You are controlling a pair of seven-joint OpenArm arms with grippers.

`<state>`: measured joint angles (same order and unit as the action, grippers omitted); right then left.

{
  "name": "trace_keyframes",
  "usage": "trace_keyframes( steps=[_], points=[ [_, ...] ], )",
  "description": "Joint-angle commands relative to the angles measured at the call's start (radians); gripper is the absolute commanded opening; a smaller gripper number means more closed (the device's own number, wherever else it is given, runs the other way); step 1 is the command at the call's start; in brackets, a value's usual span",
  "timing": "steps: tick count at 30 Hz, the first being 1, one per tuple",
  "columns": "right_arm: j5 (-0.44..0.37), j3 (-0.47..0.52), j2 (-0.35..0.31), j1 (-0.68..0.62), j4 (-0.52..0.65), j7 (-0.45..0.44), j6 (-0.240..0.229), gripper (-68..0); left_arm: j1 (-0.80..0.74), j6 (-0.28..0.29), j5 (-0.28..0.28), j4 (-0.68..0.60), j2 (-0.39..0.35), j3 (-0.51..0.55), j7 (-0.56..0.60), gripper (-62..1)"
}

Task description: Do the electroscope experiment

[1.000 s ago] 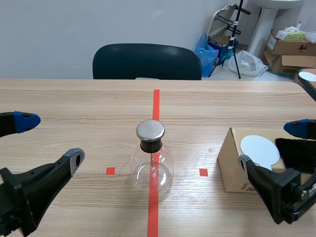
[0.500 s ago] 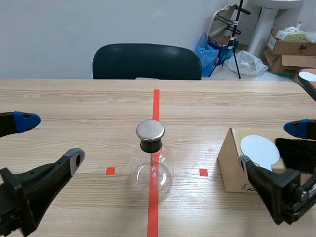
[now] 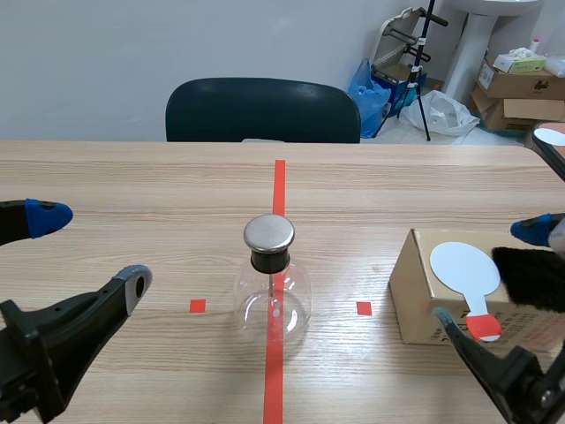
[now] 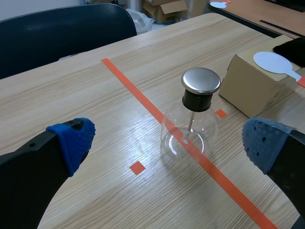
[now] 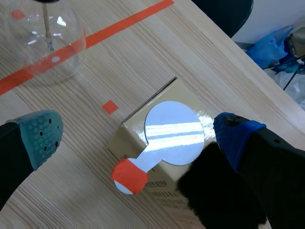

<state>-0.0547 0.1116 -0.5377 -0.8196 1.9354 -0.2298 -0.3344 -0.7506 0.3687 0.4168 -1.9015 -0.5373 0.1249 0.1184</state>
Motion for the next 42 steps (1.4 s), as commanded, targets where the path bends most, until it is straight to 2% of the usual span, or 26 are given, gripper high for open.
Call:
trace_keyframes(
  steps=[1,4,10,13,18,22,27,31,34,39,42],
  points=[
    [0.032,0.014,-0.002,-0.023,0.023,-0.041,0.003,0.4,0.0,0.001,0.007,-0.012,0.005,-0.001,0.019,1.4],
    [0.107,0.014,-0.002,-0.061,0.023,-0.084,0.02,0.4,0.0,0.001,0.007,-0.012,0.005,-0.001,0.019,1.4],
    [0.201,0.014,-0.002,-0.134,0.023,-0.133,0.181,0.4,0.0,0.001,0.007,-0.012,0.005,-0.001,0.019,1.4],
    [0.264,0.014,-0.002,-0.168,0.023,-0.133,0.225,0.4,0.0,0.001,0.007,-0.012,0.005,-0.001,0.019,1.4],
    [0.366,0.011,0.005,-0.217,0.023,-0.136,0.284,0.4,0.0,0.001,0.006,-0.012,0.005,-0.001,0.019,1.4],
    [0.473,0.011,0.042,-0.235,0.022,-0.135,0.327,0.4,0.0,0.001,0.006,-0.012,0.005,-0.001,0.019,1.4],
    [0.632,0.011,0.105,-0.237,0.019,-0.128,0.355,0.4,0.0,0.001,0.006,-0.012,0.005,-0.001,0.019,1.4],
    [0.703,0.004,0.129,-0.236,0.017,-0.137,0.399,0.4,0.0,0.001,0.006,-0.012,0.005,-0.001,0.019,1.4],
    [0.761,-0.034,0.133,-0.225,-0.008,-0.143,0.471,0.4,0.0,0.0,0.006,-0.012,0.005,-0.001,0.019,1.4],
    [0.866,-0.121,0.133,-0.165,-0.122,-0.144,0.677,0.4,0.0,0.001,0.006,-0.012,0.005,-0.001,0.019,1.4],
    [0.916,-0.164,0.133,-0.121,-0.197,-0.142,0.755,0.4,0.0,0.001,0.006,-0.012,0.005,-0.001,0.019,1.4]
  ],
)
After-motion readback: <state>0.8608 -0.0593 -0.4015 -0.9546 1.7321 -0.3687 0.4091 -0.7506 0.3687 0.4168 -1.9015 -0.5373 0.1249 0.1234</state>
